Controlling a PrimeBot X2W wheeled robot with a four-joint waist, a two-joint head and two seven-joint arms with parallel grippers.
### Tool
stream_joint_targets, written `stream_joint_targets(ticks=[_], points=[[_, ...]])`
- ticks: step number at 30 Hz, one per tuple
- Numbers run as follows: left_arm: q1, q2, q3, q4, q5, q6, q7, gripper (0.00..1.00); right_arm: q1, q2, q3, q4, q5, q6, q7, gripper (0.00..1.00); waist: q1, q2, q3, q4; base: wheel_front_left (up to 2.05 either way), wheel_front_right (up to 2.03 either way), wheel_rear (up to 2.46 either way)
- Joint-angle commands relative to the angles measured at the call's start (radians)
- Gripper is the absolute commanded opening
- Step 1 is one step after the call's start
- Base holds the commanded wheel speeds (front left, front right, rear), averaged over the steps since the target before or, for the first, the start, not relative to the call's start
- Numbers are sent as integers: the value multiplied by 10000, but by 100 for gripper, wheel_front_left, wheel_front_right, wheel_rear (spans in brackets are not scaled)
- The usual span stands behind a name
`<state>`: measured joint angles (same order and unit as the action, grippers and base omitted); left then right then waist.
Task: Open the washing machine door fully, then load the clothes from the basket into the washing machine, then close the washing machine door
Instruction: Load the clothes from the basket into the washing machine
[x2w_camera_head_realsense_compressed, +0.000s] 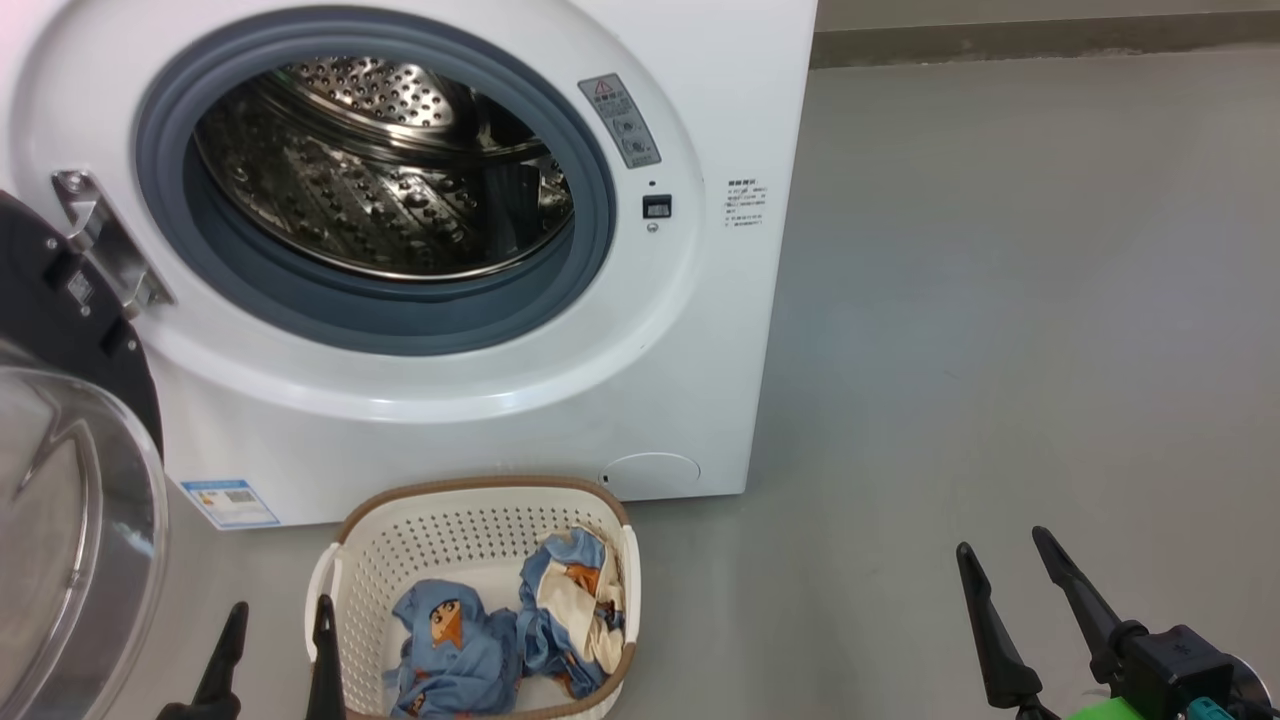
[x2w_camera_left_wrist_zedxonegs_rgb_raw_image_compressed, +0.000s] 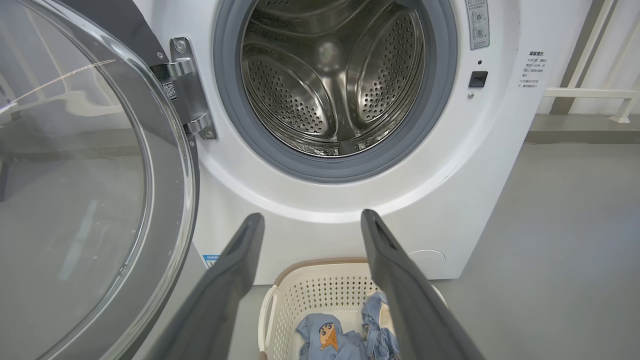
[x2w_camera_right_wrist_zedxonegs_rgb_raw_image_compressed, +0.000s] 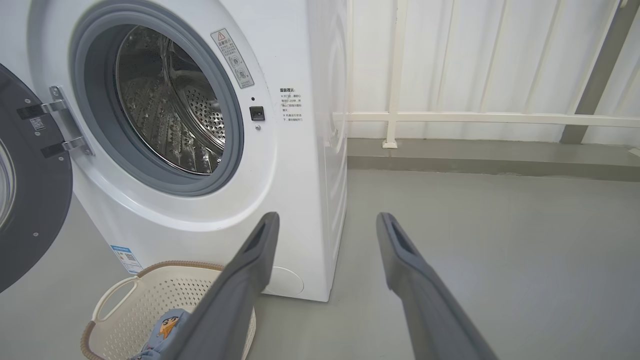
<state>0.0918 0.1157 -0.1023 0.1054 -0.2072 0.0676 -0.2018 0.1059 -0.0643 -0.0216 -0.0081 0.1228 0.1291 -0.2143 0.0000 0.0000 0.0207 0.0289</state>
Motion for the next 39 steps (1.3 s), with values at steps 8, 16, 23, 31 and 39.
stream_joint_targets(ticks=[8, 16, 23, 31, 39], points=[[-435, 174, 251, -144, -99, 153, -194, 100, -299, -71, 258, -187, -8, 16, -66, 100, 0, 0, -25, 13, 24, -24, 0], [-449, 201, 189, -103, -153, 147, -220, 100, -291, -54, 266, -153, -5, 16, -57, 100, 0, 0, -83, 35, 0, 0, 0], [-435, 230, 133, -65, -208, 166, -204, 100, -262, -47, 305, -163, -6, 16, -52, 100, 0, 0, -110, 47, 0, 0, 0], [-517, 226, 11, 29, -245, 149, -245, 100, -290, -91, 338, -183, 34, 16, -47, 100, 0, 0, -51, 51, 0, 0, 0], [-1179, -2, -520, 891, -368, -245, -268, 100, -464, -150, 433, -195, 108, 16, -51, 100, 0, 0, 368, 2, 0, 0, 0]])
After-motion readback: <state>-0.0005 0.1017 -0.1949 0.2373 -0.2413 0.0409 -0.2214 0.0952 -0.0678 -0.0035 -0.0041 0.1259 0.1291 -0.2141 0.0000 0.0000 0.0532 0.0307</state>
